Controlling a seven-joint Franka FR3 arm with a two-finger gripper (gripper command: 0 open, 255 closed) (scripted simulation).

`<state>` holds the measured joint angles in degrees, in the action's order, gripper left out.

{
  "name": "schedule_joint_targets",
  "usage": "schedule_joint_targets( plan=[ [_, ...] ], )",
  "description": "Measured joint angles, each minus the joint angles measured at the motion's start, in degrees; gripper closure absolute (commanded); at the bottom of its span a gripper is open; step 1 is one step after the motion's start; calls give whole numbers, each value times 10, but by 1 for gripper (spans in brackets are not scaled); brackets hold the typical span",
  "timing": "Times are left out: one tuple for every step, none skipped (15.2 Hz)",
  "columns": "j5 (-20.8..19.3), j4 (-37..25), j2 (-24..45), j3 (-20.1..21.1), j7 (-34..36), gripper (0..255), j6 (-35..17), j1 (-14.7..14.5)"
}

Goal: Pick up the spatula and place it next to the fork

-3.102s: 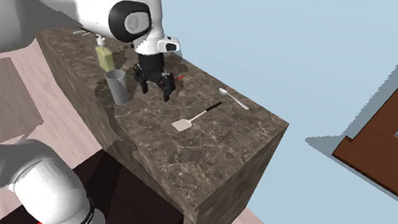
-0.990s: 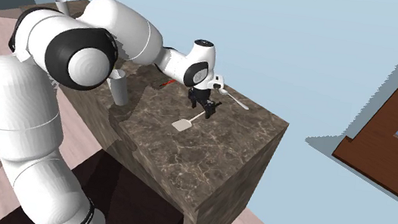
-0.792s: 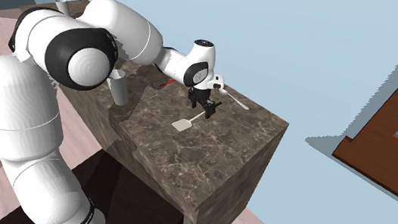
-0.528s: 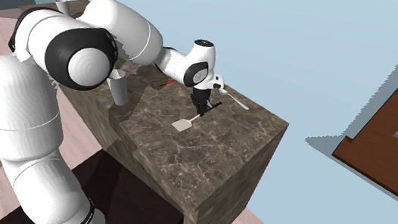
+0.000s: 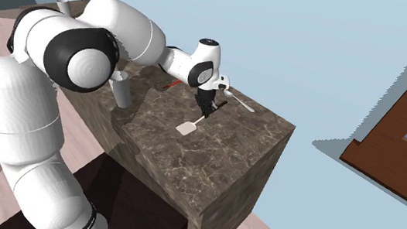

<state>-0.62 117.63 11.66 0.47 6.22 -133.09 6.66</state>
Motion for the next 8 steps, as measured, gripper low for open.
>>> schedule_joint_targets(
  plan=[
    [0, -1, -4, 0, 1, 255, 5, -1],
    [0, -6, -7, 0, -1, 255, 14, 0],
    [0, -8, -12, 0, 0, 255, 19, 0],
    [0, -9, -17, 1, 1, 255, 26, -1],
    [0, -13, -20, 1, 1, 255, 32, -1],
    [0, -16, -23, 1, 1, 255, 39, -1],
    [1, -22, -26, 0, 0, 255, 48, 0],
    [1, -23, -31, 0, -1, 255, 53, 0]
  ],
)
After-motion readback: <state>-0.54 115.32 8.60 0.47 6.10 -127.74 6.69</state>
